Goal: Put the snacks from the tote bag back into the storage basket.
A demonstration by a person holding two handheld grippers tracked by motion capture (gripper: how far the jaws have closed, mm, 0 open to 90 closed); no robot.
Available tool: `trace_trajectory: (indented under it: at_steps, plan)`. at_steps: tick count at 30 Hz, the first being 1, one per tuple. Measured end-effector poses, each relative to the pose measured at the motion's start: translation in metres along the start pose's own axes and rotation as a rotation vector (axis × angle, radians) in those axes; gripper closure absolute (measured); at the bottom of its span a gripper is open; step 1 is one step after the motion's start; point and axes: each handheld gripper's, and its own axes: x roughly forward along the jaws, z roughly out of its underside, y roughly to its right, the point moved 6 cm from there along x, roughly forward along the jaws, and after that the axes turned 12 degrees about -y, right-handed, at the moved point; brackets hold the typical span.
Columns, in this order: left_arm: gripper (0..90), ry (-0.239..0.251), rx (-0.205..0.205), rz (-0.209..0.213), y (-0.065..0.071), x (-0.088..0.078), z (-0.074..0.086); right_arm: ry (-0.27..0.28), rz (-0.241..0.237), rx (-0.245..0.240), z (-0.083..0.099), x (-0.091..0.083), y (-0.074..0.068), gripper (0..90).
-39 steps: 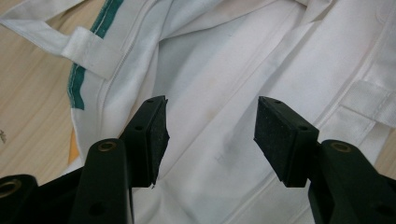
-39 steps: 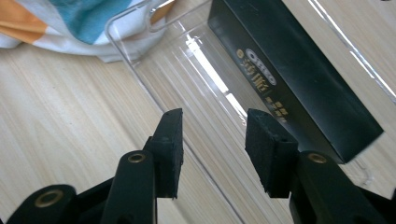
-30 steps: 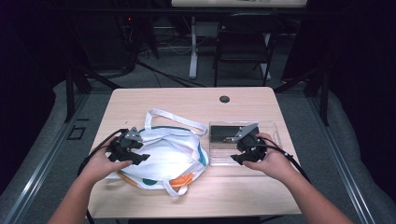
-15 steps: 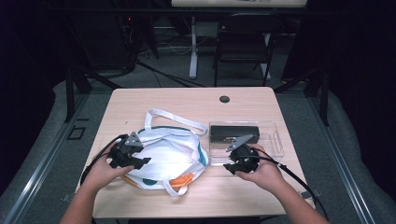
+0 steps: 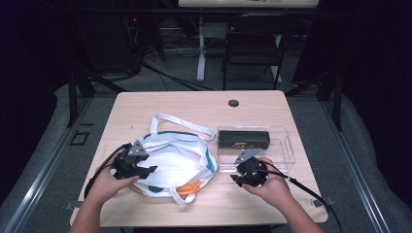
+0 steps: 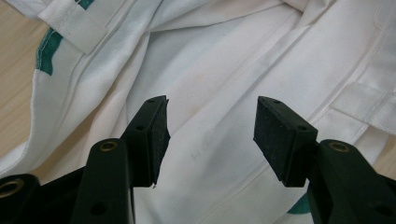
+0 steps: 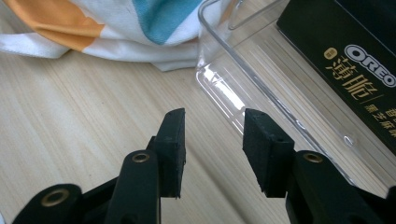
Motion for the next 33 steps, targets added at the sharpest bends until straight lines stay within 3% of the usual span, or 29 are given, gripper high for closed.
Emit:
trace_trajectory:
  at_steps: [10, 13, 19, 33]
  plan:
    - [42.9, 0.007, -0.005, -0.018, 0.0, -0.002, 0.005, -0.009, 0.02, -0.007, 0.004, 0.009, -0.006, 58.7]
    - [42.7, 0.006, -0.005, -0.022, 0.001, -0.001, 0.006, 0.004, -0.001, 0.017, 0.006, 0.014, -0.007, 58.7]
    - [42.7, 0.007, -0.002, -0.023, 0.003, 0.003, 0.006, 0.018, 0.025, 0.037, 0.009, 0.012, -0.003, 58.7]
    - [42.2, -0.006, 0.01, -0.039, 0.006, 0.007, 0.008, 0.008, 0.031, 0.004, 0.011, 0.019, -0.01, 57.0]
